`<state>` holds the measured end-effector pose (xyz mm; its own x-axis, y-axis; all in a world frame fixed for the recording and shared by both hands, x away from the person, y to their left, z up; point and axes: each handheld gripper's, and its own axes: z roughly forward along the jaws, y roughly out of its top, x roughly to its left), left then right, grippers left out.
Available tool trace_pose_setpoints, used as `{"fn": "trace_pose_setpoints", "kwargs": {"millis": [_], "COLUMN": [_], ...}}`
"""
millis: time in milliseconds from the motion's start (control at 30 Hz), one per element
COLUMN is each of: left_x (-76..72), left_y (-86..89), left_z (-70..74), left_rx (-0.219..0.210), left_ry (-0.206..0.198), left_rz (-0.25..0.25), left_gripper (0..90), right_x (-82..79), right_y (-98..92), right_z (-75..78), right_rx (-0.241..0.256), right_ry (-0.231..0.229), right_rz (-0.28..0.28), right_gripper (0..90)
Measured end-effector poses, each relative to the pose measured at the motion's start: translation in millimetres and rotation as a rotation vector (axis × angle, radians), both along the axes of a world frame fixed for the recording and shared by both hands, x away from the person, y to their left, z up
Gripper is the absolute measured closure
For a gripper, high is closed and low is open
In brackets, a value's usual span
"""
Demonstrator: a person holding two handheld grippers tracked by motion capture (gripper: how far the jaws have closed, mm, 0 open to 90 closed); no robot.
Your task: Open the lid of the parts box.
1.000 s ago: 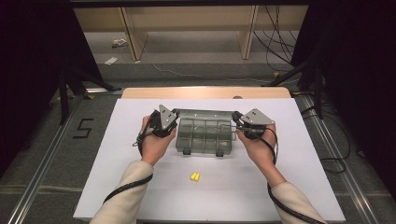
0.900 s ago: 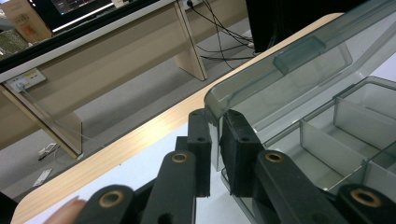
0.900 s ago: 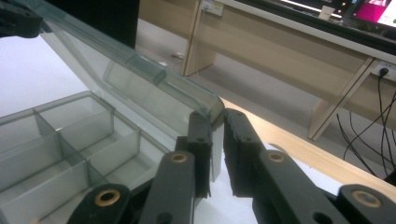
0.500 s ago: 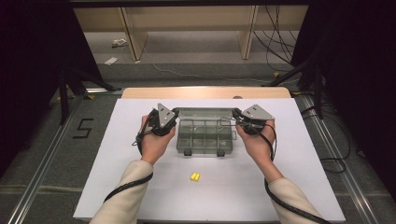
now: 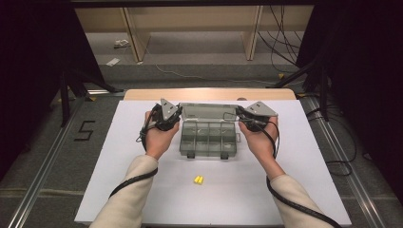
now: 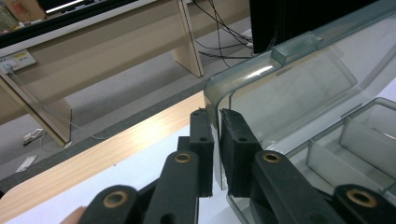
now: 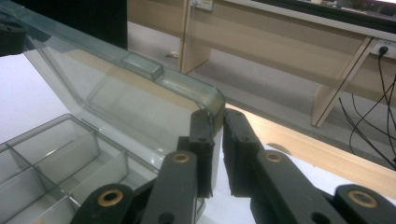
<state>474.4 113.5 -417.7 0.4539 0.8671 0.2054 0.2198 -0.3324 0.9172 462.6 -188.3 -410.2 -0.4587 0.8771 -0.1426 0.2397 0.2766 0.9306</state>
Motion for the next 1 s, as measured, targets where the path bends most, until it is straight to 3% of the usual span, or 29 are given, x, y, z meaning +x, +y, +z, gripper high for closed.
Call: {"fn": "trace_pose_setpoints", "kwargs": {"millis": [1000], "left_x": [25.5], "left_y": [-1.7], "left_z": [-0.4], "left_rx": [-0.037], "left_ry": [0.03], "left_rz": [0.014], "left_gripper": [83.1], "right_x": [24.7], "right_y": [3.7], "right_z": [-1.2], "right_rx": [0.032], "right_ry": [0.008], "right_rz": [-0.047], "right_gripper": [84.0]}}
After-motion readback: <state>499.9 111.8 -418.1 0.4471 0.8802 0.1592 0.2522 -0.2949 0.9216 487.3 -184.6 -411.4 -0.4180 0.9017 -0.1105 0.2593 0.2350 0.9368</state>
